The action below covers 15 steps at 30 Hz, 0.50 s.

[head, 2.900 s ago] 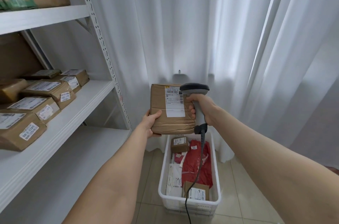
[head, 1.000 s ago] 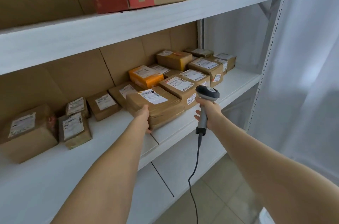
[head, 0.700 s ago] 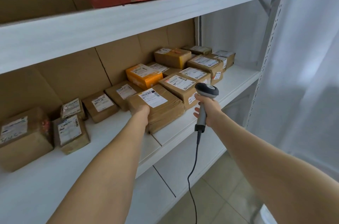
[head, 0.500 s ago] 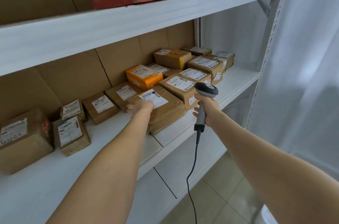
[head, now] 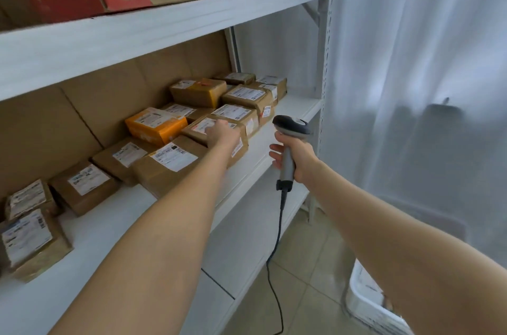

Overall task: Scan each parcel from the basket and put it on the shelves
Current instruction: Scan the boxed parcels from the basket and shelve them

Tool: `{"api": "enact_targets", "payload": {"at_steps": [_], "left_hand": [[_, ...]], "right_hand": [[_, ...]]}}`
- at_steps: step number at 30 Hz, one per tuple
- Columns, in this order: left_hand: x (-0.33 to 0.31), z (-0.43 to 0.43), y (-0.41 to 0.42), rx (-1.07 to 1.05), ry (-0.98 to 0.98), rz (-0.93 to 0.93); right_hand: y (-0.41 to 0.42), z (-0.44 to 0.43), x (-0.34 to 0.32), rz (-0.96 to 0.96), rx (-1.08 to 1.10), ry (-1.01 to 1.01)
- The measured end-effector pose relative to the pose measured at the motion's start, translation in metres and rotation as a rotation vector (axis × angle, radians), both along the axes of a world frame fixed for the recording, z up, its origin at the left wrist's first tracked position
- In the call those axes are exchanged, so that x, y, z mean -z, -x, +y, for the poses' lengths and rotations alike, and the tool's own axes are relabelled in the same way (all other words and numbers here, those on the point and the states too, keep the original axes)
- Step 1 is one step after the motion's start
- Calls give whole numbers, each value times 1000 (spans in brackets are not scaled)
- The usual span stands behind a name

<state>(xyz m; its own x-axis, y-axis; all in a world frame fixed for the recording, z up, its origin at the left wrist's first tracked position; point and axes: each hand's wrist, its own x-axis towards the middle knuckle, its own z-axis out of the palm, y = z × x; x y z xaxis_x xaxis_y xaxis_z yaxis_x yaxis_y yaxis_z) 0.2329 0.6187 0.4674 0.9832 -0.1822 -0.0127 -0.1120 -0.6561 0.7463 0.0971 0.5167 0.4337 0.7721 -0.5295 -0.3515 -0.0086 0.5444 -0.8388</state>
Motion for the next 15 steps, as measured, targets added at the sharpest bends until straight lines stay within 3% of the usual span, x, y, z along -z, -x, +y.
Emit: {"api": "enact_targets", "payload": {"at_steps": [4, 15], "left_hand": [[10, -61, 46, 122, 37, 2], [39, -216, 217, 459, -96, 70]], "right_hand": [[58, -44, 7, -34, 132, -48], [250, -167, 39, 28, 407, -78]]}}
